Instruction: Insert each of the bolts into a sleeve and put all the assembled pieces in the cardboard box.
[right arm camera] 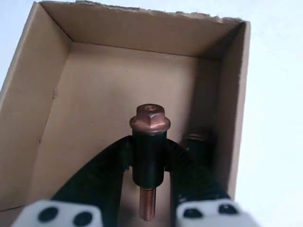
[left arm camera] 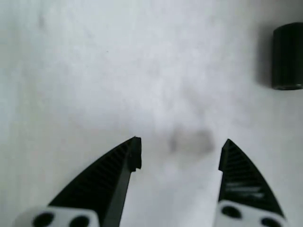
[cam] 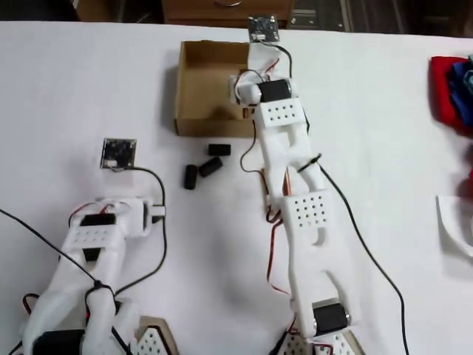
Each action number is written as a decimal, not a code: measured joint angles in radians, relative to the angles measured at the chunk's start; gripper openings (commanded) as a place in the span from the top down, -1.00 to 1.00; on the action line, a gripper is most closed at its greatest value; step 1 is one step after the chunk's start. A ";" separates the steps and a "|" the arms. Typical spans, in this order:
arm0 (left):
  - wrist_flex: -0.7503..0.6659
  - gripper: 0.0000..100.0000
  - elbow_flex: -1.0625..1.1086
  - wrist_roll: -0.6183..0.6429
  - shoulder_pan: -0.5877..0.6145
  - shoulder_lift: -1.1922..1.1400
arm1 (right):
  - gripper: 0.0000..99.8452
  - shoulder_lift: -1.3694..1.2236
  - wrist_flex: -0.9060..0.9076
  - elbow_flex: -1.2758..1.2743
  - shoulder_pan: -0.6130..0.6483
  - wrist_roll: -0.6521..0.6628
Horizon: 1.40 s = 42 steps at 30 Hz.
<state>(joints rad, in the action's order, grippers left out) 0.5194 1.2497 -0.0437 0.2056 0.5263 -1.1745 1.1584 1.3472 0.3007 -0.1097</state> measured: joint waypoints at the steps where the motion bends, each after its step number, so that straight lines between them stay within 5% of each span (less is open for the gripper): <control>1: 0.000 0.44 0.000 0.000 0.000 0.000 | 0.96 -0.009 0.000 0.000 0.000 -0.015; 18: 0.000 0.44 0.000 0.000 -0.002 0.000 | 0.94 -0.080 0.002 0.000 0.000 -0.046; 27: 0.000 0.44 0.000 0.000 -0.002 0.000 | 0.45 -0.078 0.009 0.003 0.006 -0.046; 35: 0.000 0.44 0.000 0.000 -0.002 0.000 | 0.47 -0.078 0.034 0.058 0.008 -0.049; 42: 0.000 0.44 0.000 0.000 -0.002 0.000 | 0.85 -0.058 0.241 0.262 -0.002 -0.049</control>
<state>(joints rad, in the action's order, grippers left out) 0.5194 1.2497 -0.0437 0.2041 0.5263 -1.2329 1.3993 1.6095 0.2992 -0.1588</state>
